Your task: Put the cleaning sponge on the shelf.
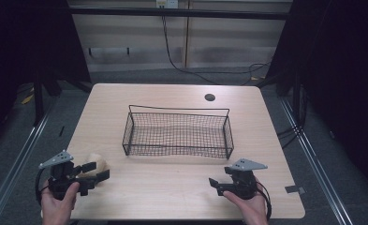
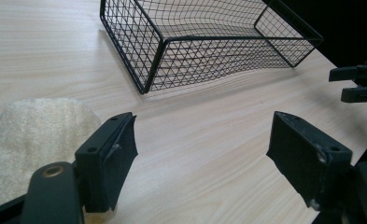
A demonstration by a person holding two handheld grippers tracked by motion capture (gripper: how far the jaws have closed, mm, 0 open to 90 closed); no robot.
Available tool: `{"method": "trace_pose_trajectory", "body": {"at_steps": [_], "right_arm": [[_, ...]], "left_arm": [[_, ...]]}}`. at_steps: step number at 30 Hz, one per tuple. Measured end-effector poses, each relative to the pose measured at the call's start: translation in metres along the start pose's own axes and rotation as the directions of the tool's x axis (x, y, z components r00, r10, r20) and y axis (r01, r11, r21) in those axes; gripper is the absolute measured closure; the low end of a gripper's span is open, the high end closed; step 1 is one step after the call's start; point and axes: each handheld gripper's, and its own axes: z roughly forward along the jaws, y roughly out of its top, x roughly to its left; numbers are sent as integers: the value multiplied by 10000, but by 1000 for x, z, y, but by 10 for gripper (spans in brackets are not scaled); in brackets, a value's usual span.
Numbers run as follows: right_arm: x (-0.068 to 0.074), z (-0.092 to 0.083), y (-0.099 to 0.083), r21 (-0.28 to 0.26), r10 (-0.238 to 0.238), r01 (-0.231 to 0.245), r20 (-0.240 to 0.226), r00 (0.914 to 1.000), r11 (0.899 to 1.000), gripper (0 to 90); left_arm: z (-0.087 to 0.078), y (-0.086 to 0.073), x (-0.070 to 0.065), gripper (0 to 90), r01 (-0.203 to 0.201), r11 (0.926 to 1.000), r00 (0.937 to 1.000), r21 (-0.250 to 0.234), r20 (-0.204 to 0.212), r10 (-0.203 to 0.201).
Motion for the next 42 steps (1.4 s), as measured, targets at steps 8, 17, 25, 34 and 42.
{"method": "trace_pose_trajectory", "body": {"at_steps": [8,17,25,34,42], "right_arm": [[3,-3,1,-9,-152,152,-265,9995,9999,242],[6,-6,3,25,-110,111,-670,9977,9999,245],[10,-7,5,54,-236,242,-911,9956,9997,258],[10,-5,5,307,3,32,-1153,9933,9995,260],[8,-3,5,446,351,-297,-1258,9914,9986,248]], "left_arm": [[-1,0,-1,232,-254,9996,9997,139,-39,254],[-3,6,-5,255,-813,9955,9965,496,-151,822],[-5,15,1,243,-560,9922,9983,1111,-92,574],[-7,32,5,252,-414,9835,9976,1761,-468,504],[-12,50,14,230,-233,9627,9976,2696,-565,399]]}}
